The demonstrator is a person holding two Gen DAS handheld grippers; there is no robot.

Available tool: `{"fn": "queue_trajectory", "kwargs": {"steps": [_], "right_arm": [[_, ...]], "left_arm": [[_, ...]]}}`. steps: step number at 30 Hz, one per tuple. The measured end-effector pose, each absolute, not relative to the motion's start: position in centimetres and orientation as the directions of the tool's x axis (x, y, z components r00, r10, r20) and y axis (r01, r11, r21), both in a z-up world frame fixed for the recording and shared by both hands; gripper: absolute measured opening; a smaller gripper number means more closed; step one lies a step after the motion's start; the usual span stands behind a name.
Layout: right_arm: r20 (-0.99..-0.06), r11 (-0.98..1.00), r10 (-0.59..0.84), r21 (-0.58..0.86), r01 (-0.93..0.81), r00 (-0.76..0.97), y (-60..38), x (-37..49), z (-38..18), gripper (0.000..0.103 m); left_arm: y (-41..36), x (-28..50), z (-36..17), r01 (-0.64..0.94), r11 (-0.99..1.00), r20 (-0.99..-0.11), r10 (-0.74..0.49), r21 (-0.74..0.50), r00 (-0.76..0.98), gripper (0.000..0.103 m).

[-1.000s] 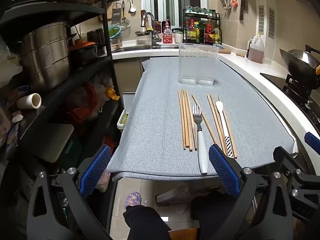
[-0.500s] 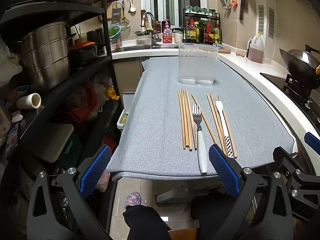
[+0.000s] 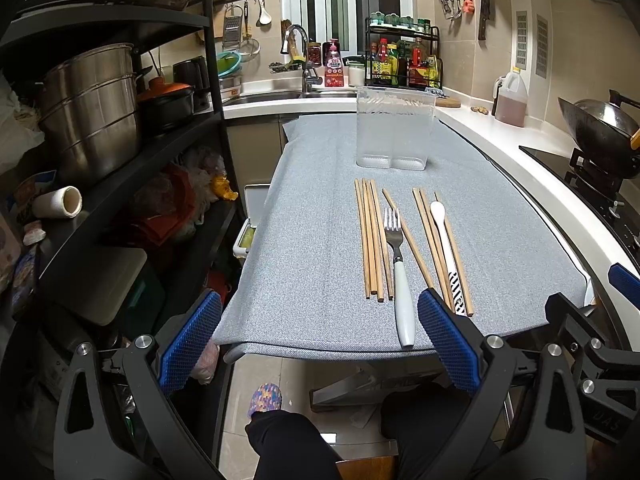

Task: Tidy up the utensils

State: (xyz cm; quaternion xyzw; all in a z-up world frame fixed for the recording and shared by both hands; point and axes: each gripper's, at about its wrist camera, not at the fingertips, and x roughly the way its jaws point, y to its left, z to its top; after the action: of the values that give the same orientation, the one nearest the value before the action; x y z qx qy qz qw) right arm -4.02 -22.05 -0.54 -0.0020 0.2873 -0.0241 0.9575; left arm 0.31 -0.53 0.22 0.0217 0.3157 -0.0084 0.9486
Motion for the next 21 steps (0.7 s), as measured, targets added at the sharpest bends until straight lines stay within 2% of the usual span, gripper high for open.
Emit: {"fn": "queue_trajectory", "kwargs": {"steps": [21], "right_arm": [[-0.549, 0.999, -0.049, -0.021, 0.045, 0.834, -21.97, -4.04, -0.49, 0.098]], "left_arm": [[-0.62, 0.21, 0.05, 0.029, 0.999, -0.599, -0.003, 0.035, 0.801, 0.095]]}}
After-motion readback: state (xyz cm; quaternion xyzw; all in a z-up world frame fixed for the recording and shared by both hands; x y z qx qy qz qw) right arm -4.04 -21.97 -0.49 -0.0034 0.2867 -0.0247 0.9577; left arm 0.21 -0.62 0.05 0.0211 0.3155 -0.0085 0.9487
